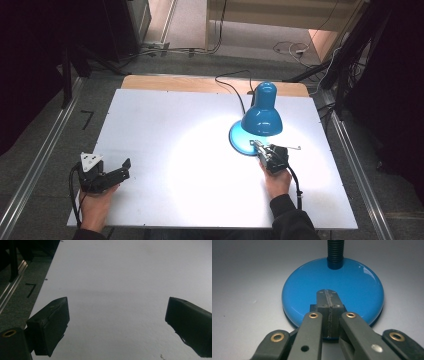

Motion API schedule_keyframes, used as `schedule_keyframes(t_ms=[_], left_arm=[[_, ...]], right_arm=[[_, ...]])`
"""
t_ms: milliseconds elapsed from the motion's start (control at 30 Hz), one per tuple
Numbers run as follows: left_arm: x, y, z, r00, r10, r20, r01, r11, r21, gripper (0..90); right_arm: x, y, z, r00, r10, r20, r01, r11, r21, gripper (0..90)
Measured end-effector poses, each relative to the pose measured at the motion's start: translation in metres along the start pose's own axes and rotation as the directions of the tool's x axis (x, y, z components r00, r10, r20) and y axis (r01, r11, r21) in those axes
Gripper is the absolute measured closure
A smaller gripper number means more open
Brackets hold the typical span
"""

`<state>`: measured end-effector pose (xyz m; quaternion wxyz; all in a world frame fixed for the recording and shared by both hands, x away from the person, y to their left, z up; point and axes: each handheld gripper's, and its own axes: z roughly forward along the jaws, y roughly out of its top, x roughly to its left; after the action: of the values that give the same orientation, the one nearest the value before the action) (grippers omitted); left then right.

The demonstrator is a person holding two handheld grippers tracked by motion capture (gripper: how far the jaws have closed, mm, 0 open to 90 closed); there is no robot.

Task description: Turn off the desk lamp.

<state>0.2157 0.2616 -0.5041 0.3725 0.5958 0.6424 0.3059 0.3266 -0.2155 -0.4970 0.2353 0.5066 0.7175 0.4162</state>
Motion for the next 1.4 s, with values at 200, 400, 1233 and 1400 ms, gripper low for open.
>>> schedule_keyframes(t_ms=[200, 400, 1233, 1400], left_arm=[[0.0, 0.0, 0.0, 1.0, -0.001, 0.001, 0.001, 1.0, 0.0, 5.8], [0.0, 0.0, 0.0, 1.0, -0.001, 0.002, 0.001, 1.0, 0.001, 5.9], [-0.001, 0.0, 0.001, 1.0, 0.005, 0.001, -0.005, 1.0, 0.006, 5.9], [-0.001, 0.0, 0.002, 1.0, 0.003, 0.001, -0.003, 1.0, 0.005, 5.9]], right_arm=[[0.003, 0.0, 0.004, 1.0, -0.001, -0.003, 0.001, 1.0, 0.003, 87.6], [0.004, 0.0, 0.006, 1.0, 0.0, 0.01, 0.0, 1.0, -0.001, 87.6], [0.005, 0.002, 0.017, 0.9993, -0.002, 0.036, 0.002, 1.0, -0.002, 87.6], [0.006, 0.003, 0.018, 0.9989, -0.011, 0.045, 0.011, 1.0, -0.001, 87.7]])
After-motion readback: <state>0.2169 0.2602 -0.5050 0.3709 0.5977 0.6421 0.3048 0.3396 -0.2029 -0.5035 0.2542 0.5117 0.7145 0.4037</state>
